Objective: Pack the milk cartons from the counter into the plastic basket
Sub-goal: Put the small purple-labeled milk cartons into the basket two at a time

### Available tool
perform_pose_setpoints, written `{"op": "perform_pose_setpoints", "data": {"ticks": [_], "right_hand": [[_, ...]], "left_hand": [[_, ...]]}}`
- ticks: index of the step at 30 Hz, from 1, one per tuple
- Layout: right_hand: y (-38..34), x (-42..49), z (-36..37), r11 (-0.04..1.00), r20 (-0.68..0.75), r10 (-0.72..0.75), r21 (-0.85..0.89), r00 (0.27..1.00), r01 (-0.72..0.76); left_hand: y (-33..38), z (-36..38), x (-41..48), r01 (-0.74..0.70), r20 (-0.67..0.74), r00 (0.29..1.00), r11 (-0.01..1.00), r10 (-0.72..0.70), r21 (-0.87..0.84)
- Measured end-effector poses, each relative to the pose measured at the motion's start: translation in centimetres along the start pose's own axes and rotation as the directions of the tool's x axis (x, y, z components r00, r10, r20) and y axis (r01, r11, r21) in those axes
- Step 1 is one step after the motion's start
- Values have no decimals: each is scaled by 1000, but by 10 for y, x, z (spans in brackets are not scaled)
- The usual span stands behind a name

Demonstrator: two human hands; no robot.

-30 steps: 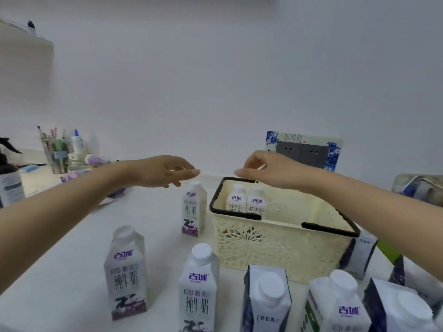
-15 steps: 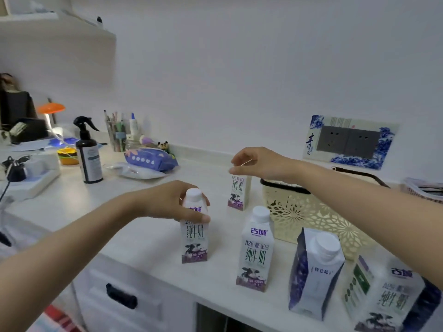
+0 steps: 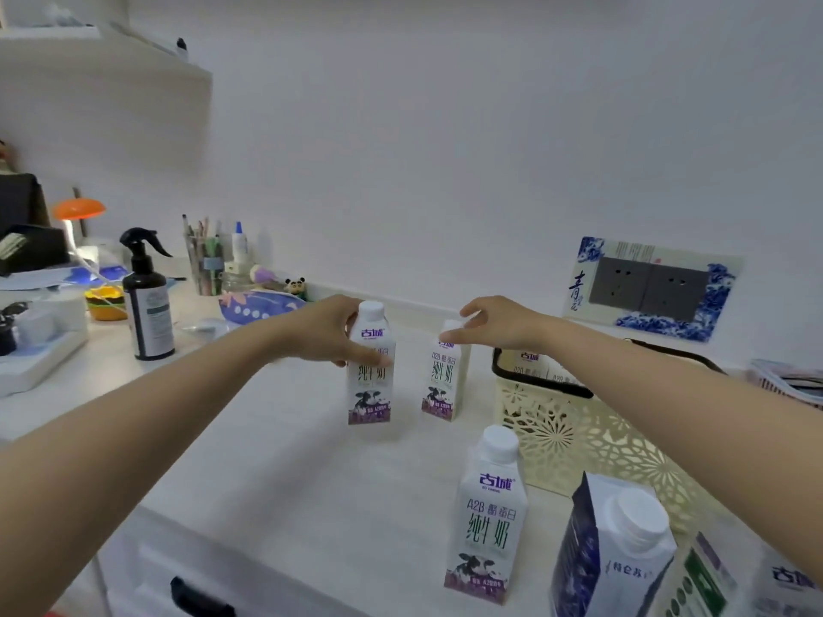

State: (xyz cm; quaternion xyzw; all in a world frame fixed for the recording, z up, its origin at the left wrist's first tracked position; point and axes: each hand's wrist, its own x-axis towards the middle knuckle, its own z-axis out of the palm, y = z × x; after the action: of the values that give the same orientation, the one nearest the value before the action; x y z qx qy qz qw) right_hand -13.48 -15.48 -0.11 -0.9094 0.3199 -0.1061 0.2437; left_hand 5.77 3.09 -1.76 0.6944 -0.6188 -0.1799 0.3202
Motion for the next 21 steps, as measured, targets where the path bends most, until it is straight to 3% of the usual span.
{"op": "perform_pose_setpoints", "data": {"ticks": [5, 10, 13, 16, 21], "right_hand": [[-1, 18, 8, 999, 5, 37, -2, 999, -37], [-2, 32, 21, 951, -2, 62, -304, 998, -59], [-4, 34, 22, 931, -27, 37, -361, 999, -44], [-6, 29, 17, 963, -52, -34, -270, 998, 18], [-19, 2, -29, 978, -246, -188, 44, 951, 205]], "left_hand": [[0, -4, 22, -36, -71, 997, 998, 33, -47], [-9, 0, 33, -20, -91, 996, 999, 16, -37], [-18, 0, 33, -9, -101, 995, 998, 3, -57], [-20, -7, 33, -15, -113, 994, 996, 5, -89], [13, -29, 34, -120, -219, 971, 988, 95, -102]]}}
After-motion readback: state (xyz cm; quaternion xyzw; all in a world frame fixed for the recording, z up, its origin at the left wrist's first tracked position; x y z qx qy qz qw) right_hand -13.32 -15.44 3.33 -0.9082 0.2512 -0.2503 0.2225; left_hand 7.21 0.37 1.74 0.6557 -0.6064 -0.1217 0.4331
